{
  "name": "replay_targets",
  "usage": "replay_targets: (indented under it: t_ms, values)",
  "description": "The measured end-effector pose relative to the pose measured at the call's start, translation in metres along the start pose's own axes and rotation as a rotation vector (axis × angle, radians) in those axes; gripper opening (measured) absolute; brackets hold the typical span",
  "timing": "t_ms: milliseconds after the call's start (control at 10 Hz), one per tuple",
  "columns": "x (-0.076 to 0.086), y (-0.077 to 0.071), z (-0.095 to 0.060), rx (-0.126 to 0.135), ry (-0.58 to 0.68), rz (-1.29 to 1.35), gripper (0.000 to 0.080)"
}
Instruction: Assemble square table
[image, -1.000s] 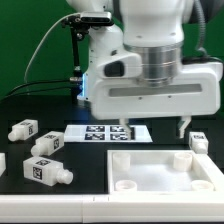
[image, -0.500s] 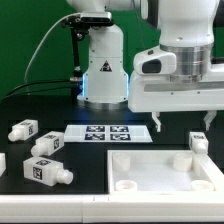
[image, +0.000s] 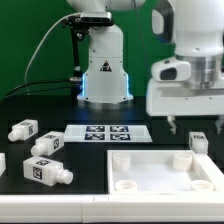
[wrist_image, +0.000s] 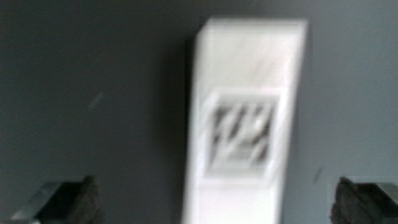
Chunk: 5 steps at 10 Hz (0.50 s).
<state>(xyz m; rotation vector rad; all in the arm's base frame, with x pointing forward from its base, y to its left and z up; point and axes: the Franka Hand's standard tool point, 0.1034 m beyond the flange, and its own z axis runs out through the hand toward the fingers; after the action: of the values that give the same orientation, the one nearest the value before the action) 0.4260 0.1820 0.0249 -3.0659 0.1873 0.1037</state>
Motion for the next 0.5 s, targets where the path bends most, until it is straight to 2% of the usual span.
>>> replay_targets:
  t_ms: [200,500]
  values:
    - [-0.0008,0.0031,0.0148,-0.009,-0.005,-0.003,0.0649]
    - [-0.0049,-0.0005,0.0187,-0.012,-0.010,0.006,0.0649]
